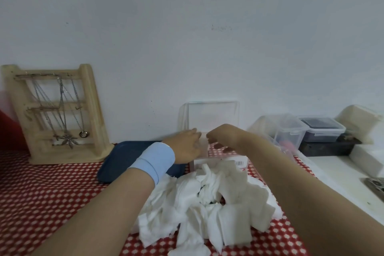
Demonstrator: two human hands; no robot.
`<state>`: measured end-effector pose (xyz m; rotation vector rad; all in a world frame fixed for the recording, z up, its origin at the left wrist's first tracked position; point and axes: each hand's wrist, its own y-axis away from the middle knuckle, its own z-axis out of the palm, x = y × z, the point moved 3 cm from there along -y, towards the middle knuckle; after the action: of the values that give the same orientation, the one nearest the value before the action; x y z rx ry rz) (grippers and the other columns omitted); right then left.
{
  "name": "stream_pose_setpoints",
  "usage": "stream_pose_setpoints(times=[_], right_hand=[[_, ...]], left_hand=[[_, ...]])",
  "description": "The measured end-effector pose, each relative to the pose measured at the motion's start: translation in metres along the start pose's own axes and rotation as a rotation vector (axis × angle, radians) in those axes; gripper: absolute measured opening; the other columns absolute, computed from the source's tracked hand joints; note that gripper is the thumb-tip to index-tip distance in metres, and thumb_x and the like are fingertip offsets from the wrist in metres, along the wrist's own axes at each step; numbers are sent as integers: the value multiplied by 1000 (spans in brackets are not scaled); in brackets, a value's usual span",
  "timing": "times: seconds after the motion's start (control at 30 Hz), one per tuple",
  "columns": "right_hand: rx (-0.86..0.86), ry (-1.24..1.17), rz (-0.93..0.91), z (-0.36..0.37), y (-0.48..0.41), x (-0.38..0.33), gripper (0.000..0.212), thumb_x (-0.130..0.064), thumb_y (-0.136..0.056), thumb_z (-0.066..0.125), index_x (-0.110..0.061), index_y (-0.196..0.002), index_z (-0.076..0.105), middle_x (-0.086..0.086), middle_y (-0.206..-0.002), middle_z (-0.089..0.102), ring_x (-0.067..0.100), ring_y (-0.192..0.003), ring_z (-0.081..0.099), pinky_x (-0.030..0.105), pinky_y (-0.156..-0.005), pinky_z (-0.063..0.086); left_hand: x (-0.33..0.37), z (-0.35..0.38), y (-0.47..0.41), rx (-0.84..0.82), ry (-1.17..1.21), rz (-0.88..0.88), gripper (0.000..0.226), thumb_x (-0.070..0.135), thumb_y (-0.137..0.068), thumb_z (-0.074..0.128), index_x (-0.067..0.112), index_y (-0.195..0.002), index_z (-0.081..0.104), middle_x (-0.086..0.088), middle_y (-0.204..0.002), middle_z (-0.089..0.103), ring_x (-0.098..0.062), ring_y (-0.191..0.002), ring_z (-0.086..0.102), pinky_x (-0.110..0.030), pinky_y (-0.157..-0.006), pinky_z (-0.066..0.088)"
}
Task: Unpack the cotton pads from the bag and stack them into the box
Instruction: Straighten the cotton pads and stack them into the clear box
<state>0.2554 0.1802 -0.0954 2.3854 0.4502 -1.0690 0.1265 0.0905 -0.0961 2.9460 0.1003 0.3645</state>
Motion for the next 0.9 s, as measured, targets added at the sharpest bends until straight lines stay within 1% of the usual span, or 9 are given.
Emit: stream_pose_setpoints(times=[0.07,0.13,0.2,0.27,0.37,0.5,0.6,0.77,0.9], right_hand=[[118,66,-113,-19,15,-3,34,-5,-95,51,11,-122,63,28,-127,64,36,-89,62,26,-65,42],[202,154,-177,-35,33,-2,26,-13,-95,57,2,-108,73,20,-111,73,26,-78,65,25,-63,47],[197,355,-139,-45,54,6,26,-26,-92,63,-3,-88,76,13,-87,77,21,-65,64,30,-70,55],[183,532,-72,-44,69,16,34,-38,-89,67,-8,-74,70,4,-69,71,17,-59,62,30,-70,56],[193,644,-39,-29,75,27,37,-52,-81,73,-16,-75,69,-4,-70,67,14,-67,64,27,-63,50],[171,456,-123,-19,70,36,11,-37,-78,81,-27,-81,77,-8,-73,73,14,-72,72,33,-74,62],[235,395,-228,-30,71,33,10,-31,-85,75,-25,-78,72,-9,-69,69,11,-69,66,24,-62,51],[82,68,-424,-38,78,21,8,-20,-93,69,-15,-91,75,-8,-66,71,8,-62,66,21,-61,49],[-41,-85,-518,-30,79,15,8,-12,-94,68,-10,-101,72,-4,-71,67,12,-65,63,30,-60,47]], left_hand=[[3,-6,8,78,66,3,64,36,-106,43,23,-162,16,4,-171,8,-19,-157,8,-38,-126,12],[11,-13,17,185,154,43,53,36,-104,49,24,-155,37,3,-160,34,-18,-147,31,-33,-119,28],[23,-16,28,244,229,69,37,34,-103,52,25,-139,56,5,-140,54,-12,-123,51,-25,-102,39],[31,-12,35,223,299,73,28,34,-103,54,25,-127,64,9,-129,61,-9,-109,58,-22,-93,43],[42,-3,42,162,377,57,27,36,-101,57,26,-125,66,10,-124,63,-10,-107,61,-20,-85,49],[45,6,46,155,446,42,28,36,-100,58,28,-127,65,14,-122,63,-2,-101,61,-6,-68,44],[43,8,49,205,577,17,30,33,-100,60,28,-129,63,15,-120,61,6,-99,57,-3,-62,48],[44,10,51,326,739,36,45,38,-98,63,31,-141,52,17,-133,60,2,-114,57,-23,-87,54],[45,14,51,303,921,36,23,22,-94,71,22,-118,69,-1,-95,79,-2,-72,70,-19,-65,55]])
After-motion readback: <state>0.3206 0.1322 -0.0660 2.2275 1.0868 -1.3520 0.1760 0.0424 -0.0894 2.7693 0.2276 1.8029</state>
